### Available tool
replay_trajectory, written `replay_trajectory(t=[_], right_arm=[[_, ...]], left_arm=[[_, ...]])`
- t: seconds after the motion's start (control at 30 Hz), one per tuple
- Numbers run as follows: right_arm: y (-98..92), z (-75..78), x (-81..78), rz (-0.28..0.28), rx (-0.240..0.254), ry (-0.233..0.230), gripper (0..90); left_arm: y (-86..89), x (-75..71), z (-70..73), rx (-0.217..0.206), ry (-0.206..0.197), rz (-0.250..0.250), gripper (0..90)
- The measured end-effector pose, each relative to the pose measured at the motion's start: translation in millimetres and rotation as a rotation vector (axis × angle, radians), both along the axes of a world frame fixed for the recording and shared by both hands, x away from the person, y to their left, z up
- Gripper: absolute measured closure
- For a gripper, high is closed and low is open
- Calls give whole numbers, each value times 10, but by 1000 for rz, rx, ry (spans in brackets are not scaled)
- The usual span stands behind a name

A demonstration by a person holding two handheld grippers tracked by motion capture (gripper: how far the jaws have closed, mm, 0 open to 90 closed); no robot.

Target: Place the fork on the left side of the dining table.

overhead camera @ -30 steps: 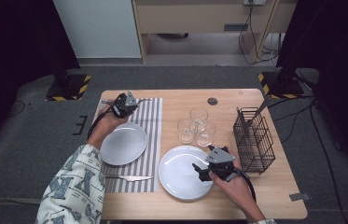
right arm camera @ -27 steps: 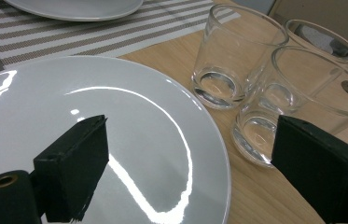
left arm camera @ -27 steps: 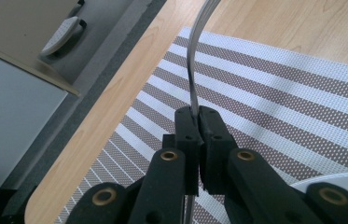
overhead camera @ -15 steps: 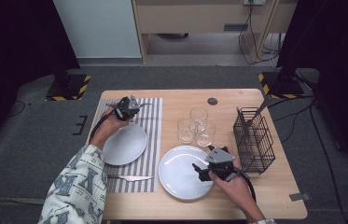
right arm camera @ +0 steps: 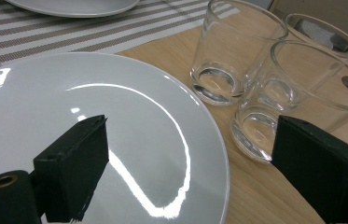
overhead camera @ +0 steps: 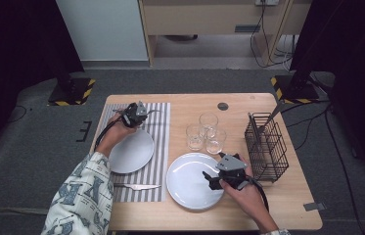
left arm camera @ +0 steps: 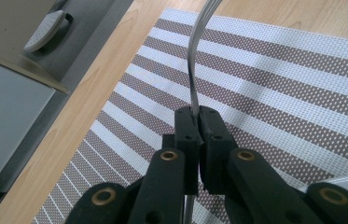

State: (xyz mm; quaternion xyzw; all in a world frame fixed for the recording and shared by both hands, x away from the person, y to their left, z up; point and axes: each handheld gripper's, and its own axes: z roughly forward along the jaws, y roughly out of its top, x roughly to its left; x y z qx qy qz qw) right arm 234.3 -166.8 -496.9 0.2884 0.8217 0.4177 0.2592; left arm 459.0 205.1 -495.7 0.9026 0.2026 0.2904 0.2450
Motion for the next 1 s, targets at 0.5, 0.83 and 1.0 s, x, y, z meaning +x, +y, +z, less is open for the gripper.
replay_trajectory(t=[0.5,0.83,1.0], right_arm=[[-13,11,-3,-7,6,-1,108],[-49,41,-30,-16,9,-13,108],[-68,43,-29,-23,11,-12,108]], left_arm=[[-3,-8,-46,0,3,7,870],[42,-28,-19,16,14,21,871],[45,-30,-44,10,17,23,870]])
